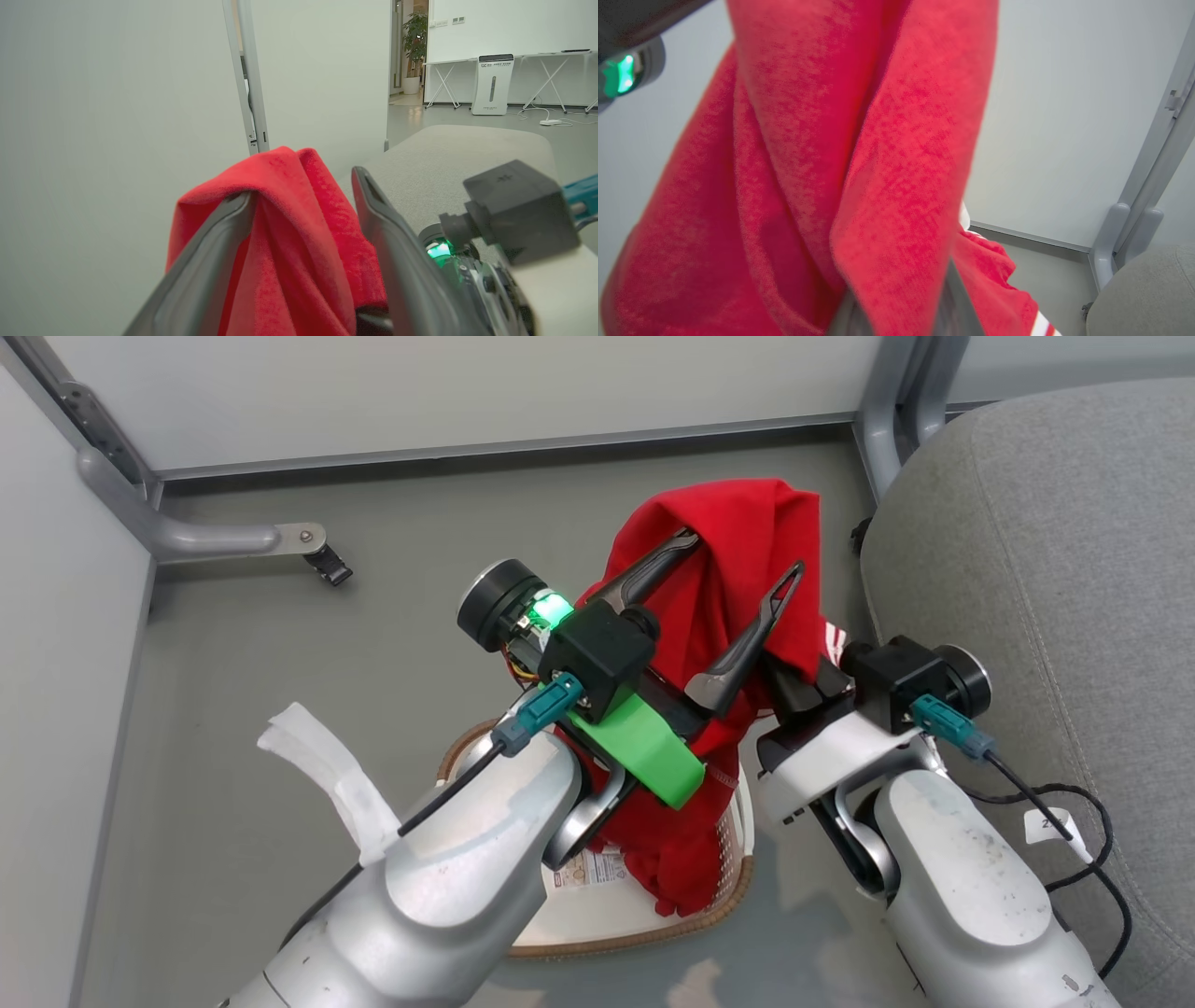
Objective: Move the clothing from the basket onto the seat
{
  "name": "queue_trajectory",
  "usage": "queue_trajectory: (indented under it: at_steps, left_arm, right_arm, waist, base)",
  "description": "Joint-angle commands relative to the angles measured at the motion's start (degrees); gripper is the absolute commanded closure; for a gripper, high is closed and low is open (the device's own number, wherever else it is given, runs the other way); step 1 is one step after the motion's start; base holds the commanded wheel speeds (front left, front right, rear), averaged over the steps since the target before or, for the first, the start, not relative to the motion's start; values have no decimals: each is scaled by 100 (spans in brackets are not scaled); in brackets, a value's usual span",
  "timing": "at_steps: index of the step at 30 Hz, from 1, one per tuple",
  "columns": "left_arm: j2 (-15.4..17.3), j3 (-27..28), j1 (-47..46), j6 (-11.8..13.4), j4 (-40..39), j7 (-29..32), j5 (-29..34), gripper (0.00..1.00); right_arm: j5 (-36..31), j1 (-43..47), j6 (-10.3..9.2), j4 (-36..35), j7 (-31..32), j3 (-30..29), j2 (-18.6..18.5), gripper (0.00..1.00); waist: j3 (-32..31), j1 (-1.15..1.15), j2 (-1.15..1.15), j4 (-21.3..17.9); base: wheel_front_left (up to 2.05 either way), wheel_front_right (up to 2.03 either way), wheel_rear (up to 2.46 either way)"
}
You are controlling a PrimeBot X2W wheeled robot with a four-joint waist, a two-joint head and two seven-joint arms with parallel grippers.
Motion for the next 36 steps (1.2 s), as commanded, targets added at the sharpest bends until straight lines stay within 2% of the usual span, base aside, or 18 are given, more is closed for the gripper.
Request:
queue_trajectory:
  at_steps: [1, 17, 36]
  left_arm:
    - [-3, 6, 93, -18, 25, -4, 57, 0]
    - [69, 32, 346, -132, 221, -4, 228, 0]
    - [445, 134, 713, -161, 134, -3, 537, 0]
  right_arm:
    - [-36, 36, -2, -36, -13, -72, -21, 100]
    - [-336, 159, -2, -312, -13, -971, -21, 100]
    - [-514, 603, -2, -886, -13, -1846, -17, 100]
  waist:
    - [27, 0, 0, -43]
    - [153, 0, 0, -628]
    - [424, 0, 0, -1782]
  base:
    - [0, 0, 0]
    - [0, 0, 0]
    - [0, 0, 0]
